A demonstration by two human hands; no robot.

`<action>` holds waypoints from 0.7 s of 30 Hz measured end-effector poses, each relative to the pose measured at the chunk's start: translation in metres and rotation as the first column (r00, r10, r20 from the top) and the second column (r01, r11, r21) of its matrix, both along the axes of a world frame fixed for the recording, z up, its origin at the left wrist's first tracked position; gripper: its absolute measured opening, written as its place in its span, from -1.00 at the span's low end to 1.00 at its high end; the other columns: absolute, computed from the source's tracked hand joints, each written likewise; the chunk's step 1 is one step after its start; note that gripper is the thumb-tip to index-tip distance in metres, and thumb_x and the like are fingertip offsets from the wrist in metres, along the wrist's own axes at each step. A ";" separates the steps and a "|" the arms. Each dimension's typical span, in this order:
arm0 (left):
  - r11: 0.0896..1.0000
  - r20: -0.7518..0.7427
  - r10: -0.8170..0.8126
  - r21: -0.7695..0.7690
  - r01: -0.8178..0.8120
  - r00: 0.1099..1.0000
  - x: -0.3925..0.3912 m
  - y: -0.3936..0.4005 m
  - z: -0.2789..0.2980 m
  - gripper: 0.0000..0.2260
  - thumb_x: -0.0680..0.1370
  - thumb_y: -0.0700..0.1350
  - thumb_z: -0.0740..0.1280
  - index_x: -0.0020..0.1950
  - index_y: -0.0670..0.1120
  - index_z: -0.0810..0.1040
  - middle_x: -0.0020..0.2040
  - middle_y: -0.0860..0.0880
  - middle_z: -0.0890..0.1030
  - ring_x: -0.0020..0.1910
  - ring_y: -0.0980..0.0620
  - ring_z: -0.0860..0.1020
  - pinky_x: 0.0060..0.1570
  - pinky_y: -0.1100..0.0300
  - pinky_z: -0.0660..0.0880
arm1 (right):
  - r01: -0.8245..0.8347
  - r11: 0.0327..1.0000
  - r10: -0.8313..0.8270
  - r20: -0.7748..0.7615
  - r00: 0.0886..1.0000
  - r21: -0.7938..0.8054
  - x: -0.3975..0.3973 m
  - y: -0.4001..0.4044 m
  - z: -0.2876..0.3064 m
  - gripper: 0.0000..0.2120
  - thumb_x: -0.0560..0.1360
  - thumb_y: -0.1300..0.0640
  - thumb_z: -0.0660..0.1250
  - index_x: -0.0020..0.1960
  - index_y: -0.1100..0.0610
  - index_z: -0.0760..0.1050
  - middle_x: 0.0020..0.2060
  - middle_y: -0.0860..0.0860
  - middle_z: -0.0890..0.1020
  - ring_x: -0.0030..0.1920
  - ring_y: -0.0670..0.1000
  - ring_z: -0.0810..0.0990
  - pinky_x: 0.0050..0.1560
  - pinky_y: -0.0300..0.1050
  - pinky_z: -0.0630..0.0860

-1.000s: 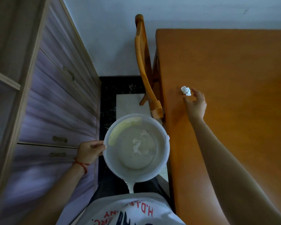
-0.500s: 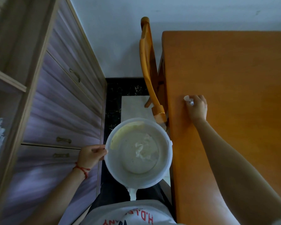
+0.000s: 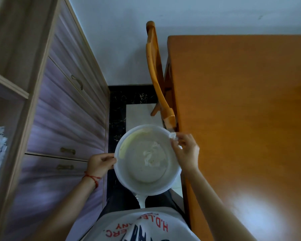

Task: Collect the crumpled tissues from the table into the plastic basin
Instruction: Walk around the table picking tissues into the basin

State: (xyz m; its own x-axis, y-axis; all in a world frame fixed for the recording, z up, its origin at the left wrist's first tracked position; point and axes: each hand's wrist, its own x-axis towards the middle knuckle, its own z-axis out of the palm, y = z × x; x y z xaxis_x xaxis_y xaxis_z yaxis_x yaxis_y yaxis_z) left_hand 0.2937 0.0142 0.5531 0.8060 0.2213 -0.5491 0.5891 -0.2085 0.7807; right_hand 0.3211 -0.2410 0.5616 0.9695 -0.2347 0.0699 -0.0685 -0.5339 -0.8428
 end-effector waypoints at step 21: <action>0.998 0.049 -0.051 -0.033 0.053 0.997 -0.016 0.029 -0.010 -0.83 0.41 -0.36 0.35 -0.08 -0.17 0.64 -0.41 0.09 0.65 -0.41 0.17 0.62 -0.41 0.42 0.52 | 0.162 0.981 -0.191 -0.345 0.919 -0.110 -0.074 -0.005 -0.001 -0.69 0.50 0.03 0.28 0.20 0.11 0.47 0.06 0.05 0.58 0.01 0.04 0.57 0.05 0.08 0.56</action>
State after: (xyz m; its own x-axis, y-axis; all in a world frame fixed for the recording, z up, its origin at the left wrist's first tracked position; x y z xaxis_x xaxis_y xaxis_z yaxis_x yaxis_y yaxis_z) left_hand 0.2774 0.0433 0.5435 0.8416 0.1600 -0.5158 0.5396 -0.2105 0.8152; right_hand 0.2472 -0.2457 0.5603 0.8780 -0.4119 -0.2437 -0.4525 -0.5486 -0.7030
